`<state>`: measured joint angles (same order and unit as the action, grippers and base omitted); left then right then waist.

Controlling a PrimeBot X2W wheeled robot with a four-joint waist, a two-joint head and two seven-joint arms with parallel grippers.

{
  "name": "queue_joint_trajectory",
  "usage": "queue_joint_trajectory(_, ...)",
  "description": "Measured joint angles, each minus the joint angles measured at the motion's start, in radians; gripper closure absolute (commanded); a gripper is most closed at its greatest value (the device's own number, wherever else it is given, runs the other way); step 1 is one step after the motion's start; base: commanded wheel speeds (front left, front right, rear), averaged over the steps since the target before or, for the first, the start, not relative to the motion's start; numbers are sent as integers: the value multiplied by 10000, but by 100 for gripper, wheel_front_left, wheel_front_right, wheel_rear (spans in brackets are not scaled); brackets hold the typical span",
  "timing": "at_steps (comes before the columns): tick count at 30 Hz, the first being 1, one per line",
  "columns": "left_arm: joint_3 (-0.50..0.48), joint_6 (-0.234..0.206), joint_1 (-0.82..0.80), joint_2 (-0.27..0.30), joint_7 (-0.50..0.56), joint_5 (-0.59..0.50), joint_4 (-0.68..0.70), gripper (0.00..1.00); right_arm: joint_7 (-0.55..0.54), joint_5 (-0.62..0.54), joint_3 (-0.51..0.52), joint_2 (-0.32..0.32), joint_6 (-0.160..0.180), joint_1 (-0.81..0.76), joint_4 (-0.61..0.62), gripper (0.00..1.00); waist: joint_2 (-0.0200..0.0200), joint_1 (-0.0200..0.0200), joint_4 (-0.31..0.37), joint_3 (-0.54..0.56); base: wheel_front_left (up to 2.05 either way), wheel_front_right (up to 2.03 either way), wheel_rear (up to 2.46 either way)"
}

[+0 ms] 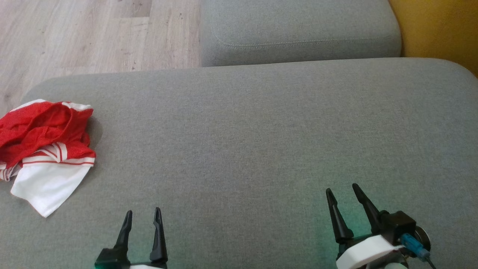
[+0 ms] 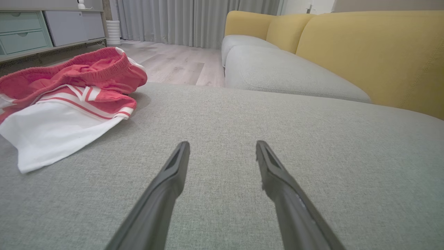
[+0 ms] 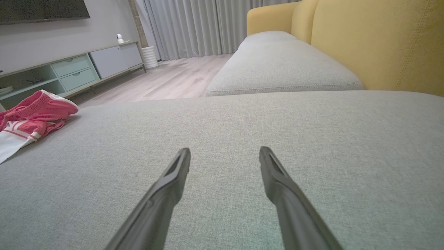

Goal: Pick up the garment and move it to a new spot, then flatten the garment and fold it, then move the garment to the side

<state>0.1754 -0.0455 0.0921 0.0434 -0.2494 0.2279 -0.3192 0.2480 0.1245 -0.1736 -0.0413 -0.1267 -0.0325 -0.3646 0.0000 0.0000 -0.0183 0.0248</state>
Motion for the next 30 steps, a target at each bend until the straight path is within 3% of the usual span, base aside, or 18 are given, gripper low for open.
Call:
queue_joint_trajectory(19, 33, 10, -5, 2, 0, 15, -198, 0, 0, 0, 113, -2, 0, 1, -23, 0, 0, 0, -195, 23, 0, 0, 0)
queue_joint_trajectory(30, -71, -69, -9, 107, 0, 15, -201, 0, 0, 77, 109, -6, 0, -12, -13, 0, 0, 0, -1676, 63, 0, 0, 0)
